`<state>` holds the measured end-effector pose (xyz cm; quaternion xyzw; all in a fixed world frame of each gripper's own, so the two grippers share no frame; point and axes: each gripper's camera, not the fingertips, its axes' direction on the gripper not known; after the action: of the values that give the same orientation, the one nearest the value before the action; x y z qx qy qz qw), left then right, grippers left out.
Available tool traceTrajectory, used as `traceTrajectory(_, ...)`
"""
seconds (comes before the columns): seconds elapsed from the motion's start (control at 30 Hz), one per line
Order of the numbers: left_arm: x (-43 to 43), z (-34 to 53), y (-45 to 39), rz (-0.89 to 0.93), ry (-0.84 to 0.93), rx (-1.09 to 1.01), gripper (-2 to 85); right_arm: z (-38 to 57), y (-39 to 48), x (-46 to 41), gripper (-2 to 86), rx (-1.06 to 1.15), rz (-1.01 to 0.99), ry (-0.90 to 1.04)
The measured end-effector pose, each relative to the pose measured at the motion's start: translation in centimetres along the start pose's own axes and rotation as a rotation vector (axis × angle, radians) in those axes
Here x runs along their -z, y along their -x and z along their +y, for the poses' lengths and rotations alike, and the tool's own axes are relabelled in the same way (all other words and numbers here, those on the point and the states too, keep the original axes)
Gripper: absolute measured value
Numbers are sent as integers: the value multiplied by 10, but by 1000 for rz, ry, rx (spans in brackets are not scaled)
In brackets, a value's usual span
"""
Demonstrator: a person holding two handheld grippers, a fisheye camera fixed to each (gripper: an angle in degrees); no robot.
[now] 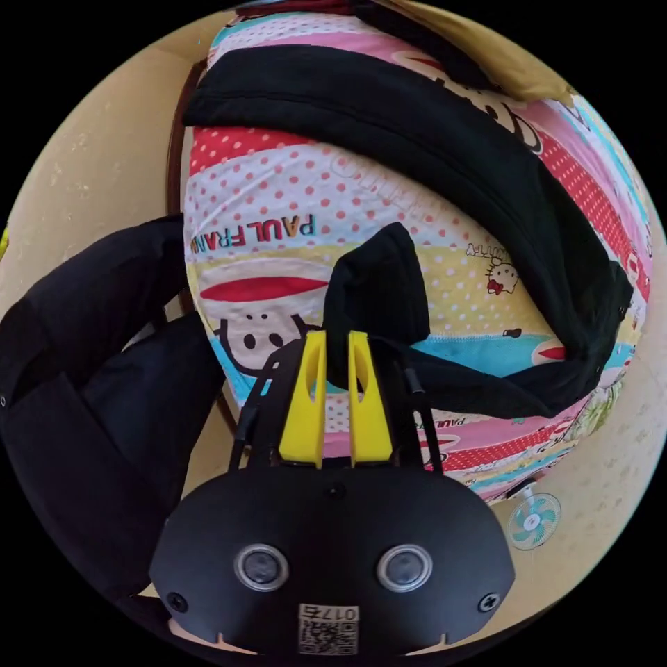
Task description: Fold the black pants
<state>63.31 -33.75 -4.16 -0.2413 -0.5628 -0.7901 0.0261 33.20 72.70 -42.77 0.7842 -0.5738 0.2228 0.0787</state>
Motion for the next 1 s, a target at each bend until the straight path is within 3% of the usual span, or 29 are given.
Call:
traceTrajectory(0.13, -47, -4, -98, -173, 5, -314, 87, 72, 24, 32, 37, 22, 110, -131)
traceTrajectory(0.27, -103, -20, -169, -216, -3, -541, 106, 137, 33, 46, 35, 44, 138, -274)
traceTrajectory(0.43, -224, -34, -257, -136, 229, -814, 138, 191, 25, 42, 37, -51, 91, -391)
traceTrajectory(0.53, -296, -13, -292, -240, 368, -902, 148, 217, 18, 37, 40, -126, 52, -468)
traceTrajectory(0.7, -372, 14, -300, -573, 460, -791, 55, 249, 11, 22, 47, -201, -24, -572)
traceTrajectory(0.87, -359, 34, -296, -284, 469, -749, 44, 267, 4, -18, 80, -297, -86, -458)
traceTrajectory(1.0, -343, 32, -298, -174, 471, -715, 43, 297, -2, -16, 99, -285, -54, -572)
